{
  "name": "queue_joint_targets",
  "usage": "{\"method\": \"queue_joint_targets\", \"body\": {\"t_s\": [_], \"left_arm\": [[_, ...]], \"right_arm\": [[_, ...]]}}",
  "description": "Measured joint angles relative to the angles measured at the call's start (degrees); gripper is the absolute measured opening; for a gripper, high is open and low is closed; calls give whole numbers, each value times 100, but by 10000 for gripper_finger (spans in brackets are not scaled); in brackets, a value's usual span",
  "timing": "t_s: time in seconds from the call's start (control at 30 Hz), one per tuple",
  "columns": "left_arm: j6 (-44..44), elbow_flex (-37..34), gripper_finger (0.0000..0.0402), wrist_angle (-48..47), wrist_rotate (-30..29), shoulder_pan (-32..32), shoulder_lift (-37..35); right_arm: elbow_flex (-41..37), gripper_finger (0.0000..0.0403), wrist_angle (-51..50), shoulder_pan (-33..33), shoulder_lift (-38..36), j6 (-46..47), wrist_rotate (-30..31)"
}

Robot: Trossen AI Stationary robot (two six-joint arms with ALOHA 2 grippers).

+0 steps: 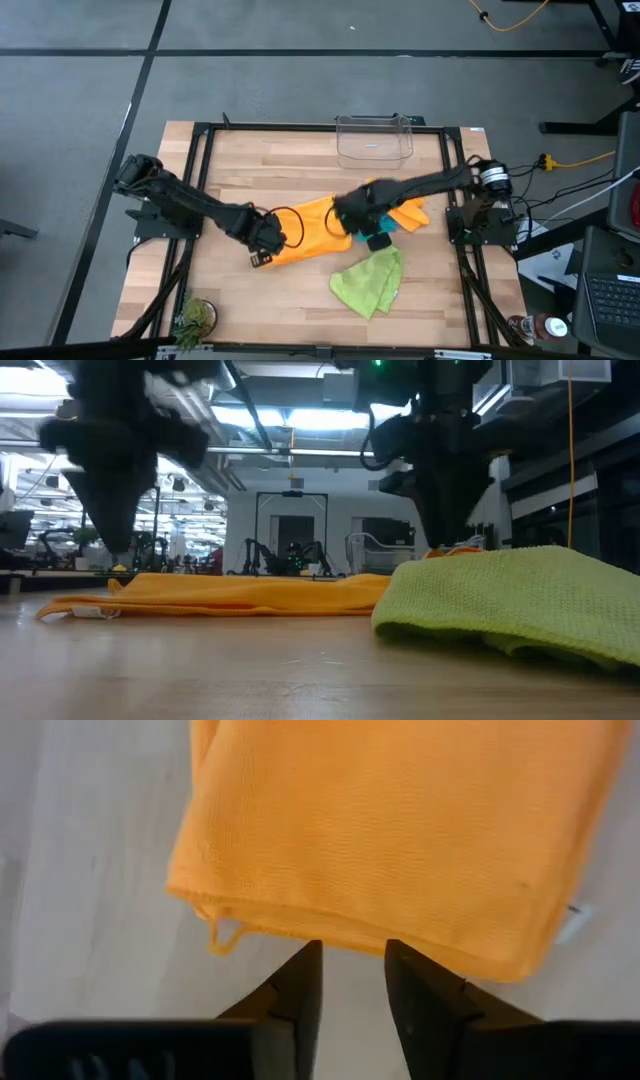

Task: Fold microfiber towels
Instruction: Fold the left yellow microfiber cloth

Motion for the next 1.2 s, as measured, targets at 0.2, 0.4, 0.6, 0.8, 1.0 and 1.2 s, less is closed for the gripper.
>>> {"method": "queue_joint_targets", "body": {"t_s": [0.2, 0.4, 0.6, 0.8, 1.0, 1.2], "left_arm": [[662, -772, 98, 1353, 299, 607, 0], [11, -1348, 96, 1556, 1185, 525, -39], [-819, -1562, 96, 1500, 1544, -60, -113], [-1270, -1445, 96, 1154, 1557, -409, -366], [-1738, -1282, 96, 901, 1244, -670, -814], [-2184, -1128, 96, 1800, -1132, -654, -991]], "right_arm": [[-712, 81, 1600, -752, -558, 215, -75], [-1556, 79, 2607, -1080, -579, 325, -292], [-2343, 78, 3149, -1118, -577, 649, -383], [-2407, 78, 2938, -1120, -583, 909, 1029], [-1901, 78, 2153, -1119, -784, 1246, 1939], [-1713, 78, 2203, -1070, -1200, 1570, 1928]]}}
